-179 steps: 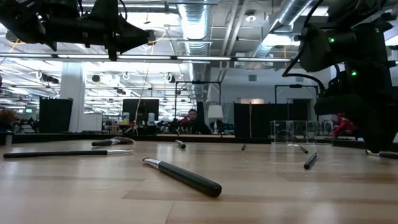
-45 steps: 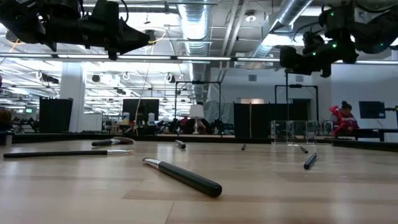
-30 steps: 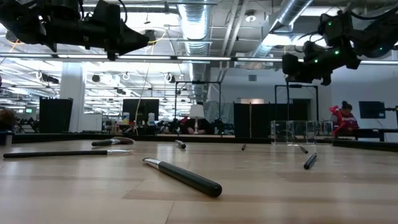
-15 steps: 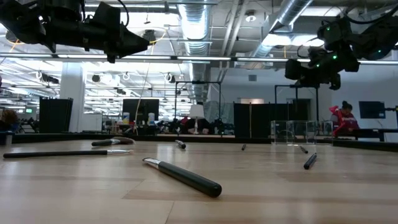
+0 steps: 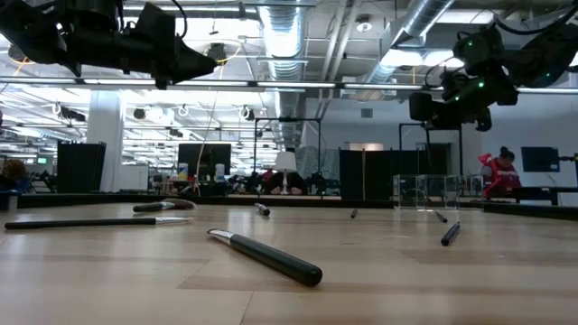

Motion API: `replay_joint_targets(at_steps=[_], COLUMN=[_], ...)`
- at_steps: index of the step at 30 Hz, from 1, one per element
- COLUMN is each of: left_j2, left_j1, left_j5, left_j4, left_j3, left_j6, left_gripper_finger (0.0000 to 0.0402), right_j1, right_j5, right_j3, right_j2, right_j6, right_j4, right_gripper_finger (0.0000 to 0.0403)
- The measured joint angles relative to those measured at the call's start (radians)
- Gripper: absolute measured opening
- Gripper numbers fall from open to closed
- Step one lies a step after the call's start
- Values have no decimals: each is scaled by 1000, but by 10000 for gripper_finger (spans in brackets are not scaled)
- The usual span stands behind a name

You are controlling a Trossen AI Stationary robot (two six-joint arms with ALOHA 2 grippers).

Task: Put items in baskets/containers
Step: Put the black eyeshadow brush into the middle section of the transparent organizer

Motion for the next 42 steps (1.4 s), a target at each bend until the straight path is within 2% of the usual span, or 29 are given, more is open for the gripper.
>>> replay_joint_targets(at_steps=[8,14,22,29,34,42], left_j2=[0,0,0,0,0,0], left_j1=[2,-2,-22,-46,-74,-79], left_j5=[0,0,0,0,0,0], left_j4=[-2,-4,-7,-8,-11,-12], left_j3=[0,0,0,0,0,0], left_j6=[-1,-5,-5,-5,-5,-30], left_gripper_finger=[124,124,124,124,124,124], right_j1=[18,45,31,25,25,25], right_j5=[-7,7,22,25,25,24], right_j3=[0,0,0,0,0,0], right_j2=[35,150,280,367,377,315], right_j6=[-11,-37,-26,-3,-3,-11], right_j4=[-25,1,141,146,157,148], right_gripper_finger=[3,3,4,15,24,40])
